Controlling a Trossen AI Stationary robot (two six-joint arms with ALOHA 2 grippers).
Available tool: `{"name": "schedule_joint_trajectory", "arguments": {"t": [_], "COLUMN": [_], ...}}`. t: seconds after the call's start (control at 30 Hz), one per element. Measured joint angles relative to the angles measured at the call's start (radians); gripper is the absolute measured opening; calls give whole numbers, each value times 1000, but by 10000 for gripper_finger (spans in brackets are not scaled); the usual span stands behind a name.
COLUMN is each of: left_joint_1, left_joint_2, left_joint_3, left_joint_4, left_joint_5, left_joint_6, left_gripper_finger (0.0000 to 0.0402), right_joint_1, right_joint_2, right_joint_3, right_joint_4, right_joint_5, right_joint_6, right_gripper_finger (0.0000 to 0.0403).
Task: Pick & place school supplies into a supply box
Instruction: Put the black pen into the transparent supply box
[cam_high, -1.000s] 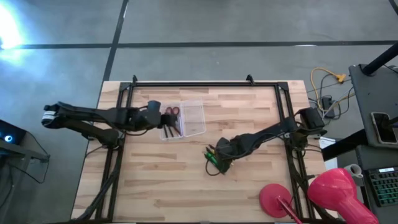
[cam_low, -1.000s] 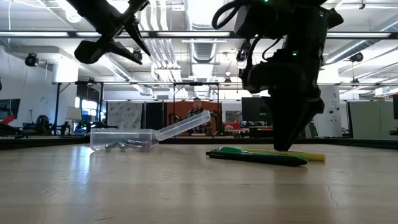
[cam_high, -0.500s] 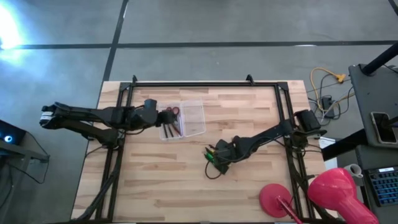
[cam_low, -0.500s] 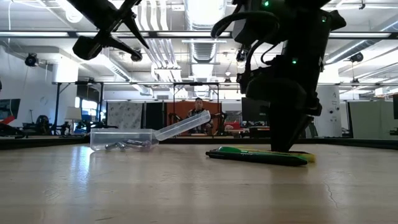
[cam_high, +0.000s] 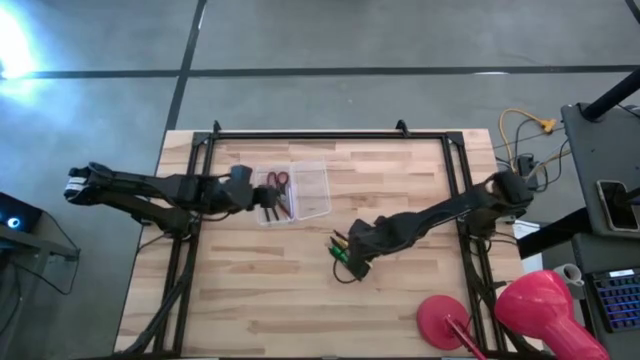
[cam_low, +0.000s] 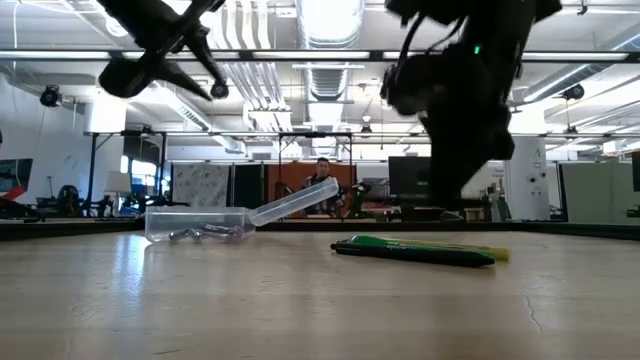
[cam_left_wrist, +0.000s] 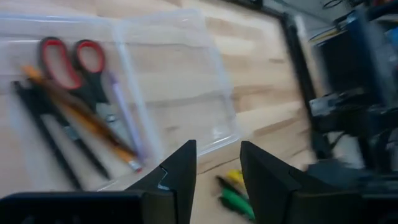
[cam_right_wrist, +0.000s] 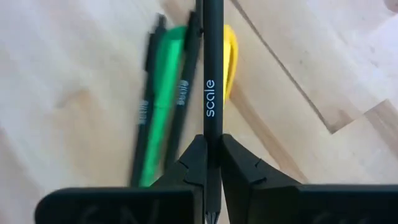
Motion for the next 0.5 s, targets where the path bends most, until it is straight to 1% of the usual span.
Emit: {"name": "schedule_joint_trajectory", "arguments": {"t": [0.13,0.2,0.27,0.4,0.47,0.5], "left_joint_1": [-25,-38,-54,-76,-74,-69], "left_joint_2": [0,0,0,0,-1,-5], "left_joint_3": [0,0,0,-1,-11,-23], "left_joint_4": [-178,-306,-434,-657,-694,-693], "left_joint_5": [-5,-5,-13,-73,-107,-120], "left_joint_6": [-11,-62,-133,-280,-294,-296], "left_gripper_finger": [109,109,109,109,109,109], "right_joint_1": [-6,-17,-36,-100,-141,-162], "right_joint_2": [-101,-147,-178,-184,-152,-129], "right_joint_3": [-1,0,0,1,9,16], "right_joint_4": [21,62,128,354,474,500], "right_joint_5": [4,2,-28,-130,-174,-191], "right_joint_6": [33,37,53,77,99,110], "right_gripper_finger": [14,13,13,13,13,13]}}
